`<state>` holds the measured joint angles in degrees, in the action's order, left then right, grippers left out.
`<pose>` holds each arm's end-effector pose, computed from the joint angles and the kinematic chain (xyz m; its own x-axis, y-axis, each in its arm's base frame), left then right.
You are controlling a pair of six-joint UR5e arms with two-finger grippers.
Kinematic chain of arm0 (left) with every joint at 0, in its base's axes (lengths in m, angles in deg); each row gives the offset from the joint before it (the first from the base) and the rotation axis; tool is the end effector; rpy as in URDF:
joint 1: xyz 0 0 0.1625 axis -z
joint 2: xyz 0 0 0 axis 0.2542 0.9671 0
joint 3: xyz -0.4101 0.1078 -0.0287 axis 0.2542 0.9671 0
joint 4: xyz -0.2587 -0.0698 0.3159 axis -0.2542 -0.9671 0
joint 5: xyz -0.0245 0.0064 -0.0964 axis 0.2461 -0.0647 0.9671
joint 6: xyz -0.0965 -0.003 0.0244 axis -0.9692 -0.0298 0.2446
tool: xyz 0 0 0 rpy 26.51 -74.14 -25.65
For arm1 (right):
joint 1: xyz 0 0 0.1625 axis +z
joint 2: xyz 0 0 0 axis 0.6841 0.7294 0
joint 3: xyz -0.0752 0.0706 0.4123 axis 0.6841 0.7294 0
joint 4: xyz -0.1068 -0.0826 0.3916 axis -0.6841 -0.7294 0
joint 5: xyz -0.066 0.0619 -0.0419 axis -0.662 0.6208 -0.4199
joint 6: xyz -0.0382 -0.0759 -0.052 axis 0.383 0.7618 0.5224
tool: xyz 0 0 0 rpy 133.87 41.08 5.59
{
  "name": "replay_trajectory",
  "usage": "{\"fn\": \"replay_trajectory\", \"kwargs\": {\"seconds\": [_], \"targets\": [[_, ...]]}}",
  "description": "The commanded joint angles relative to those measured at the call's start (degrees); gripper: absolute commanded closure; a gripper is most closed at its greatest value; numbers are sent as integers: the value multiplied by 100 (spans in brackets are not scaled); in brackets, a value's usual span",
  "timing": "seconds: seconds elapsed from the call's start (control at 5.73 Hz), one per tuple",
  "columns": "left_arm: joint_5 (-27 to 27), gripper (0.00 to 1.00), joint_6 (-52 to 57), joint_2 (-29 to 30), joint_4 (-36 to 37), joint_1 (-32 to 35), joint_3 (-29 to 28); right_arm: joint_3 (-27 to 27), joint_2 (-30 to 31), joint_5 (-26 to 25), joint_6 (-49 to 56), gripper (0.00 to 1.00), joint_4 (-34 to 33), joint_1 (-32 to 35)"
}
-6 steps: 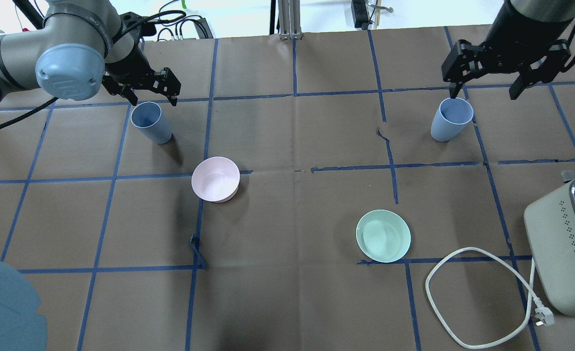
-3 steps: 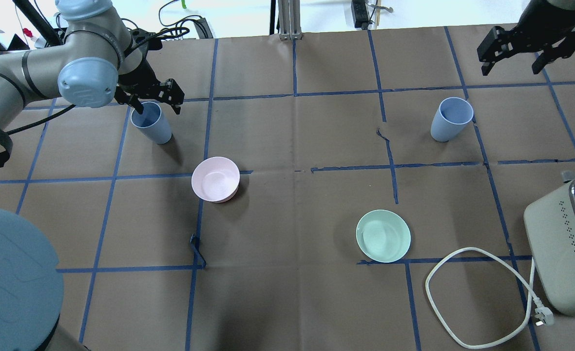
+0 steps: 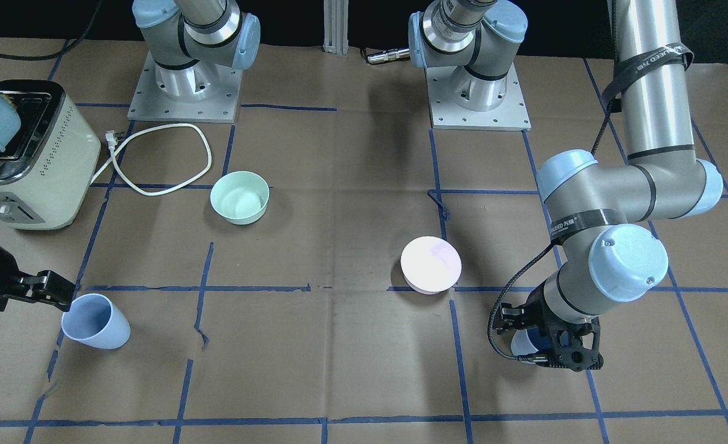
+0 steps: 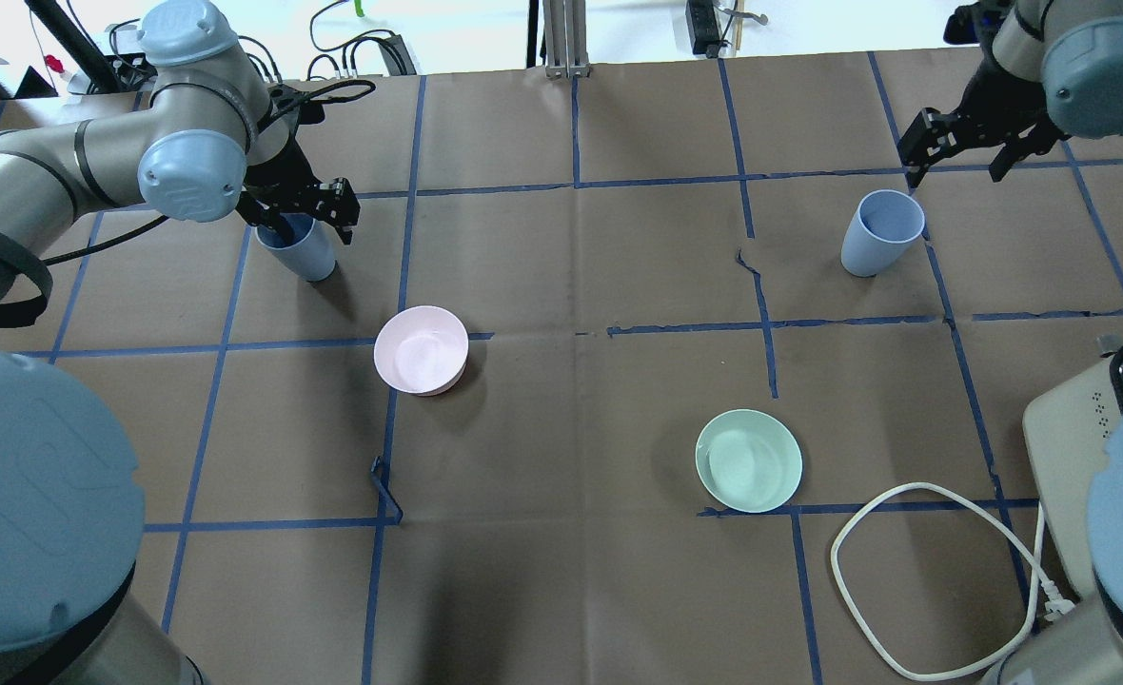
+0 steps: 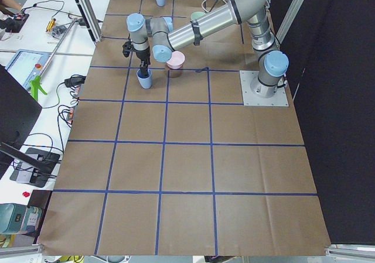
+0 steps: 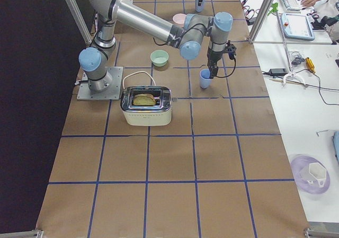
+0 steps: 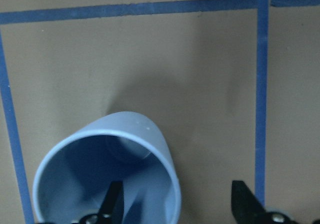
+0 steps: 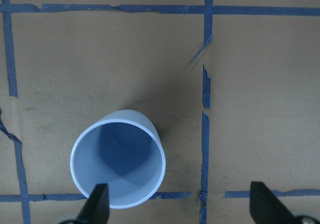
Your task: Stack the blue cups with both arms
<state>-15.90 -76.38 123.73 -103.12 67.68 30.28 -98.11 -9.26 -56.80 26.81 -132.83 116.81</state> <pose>-0.0457 -0.6672 0.2463 -0.9987 0.0512 0.0072 0.0514 0.9982 0.0319 -0.0545 -0.6472 0.3170 -0.9993 -0.0063 0.0357 -0.0063 1.0000 -0.0007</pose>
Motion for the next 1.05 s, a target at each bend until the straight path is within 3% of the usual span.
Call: {"fn": "replay_trajectory", "kwargs": {"seconds": [0.0,0.17,0.52,0.7,0.87], "targets": [[1,89,-43,30,-4,-5,-18,-446,-226,-8,6,0,-547,-34],[-7,96,-43,21,-82,-5,-123,-605,-253,10,-3,0,-812,-43],[45,97,-209,-58,-74,230,-290,-808,-253,10,-72,0,-814,-43],[89,97,-593,-102,-83,832,-630,-731,-253,53,-90,9,-840,-43],[107,97,-1206,98,-74,1526,-1008,-721,-245,106,-99,67,-841,-43]]}}
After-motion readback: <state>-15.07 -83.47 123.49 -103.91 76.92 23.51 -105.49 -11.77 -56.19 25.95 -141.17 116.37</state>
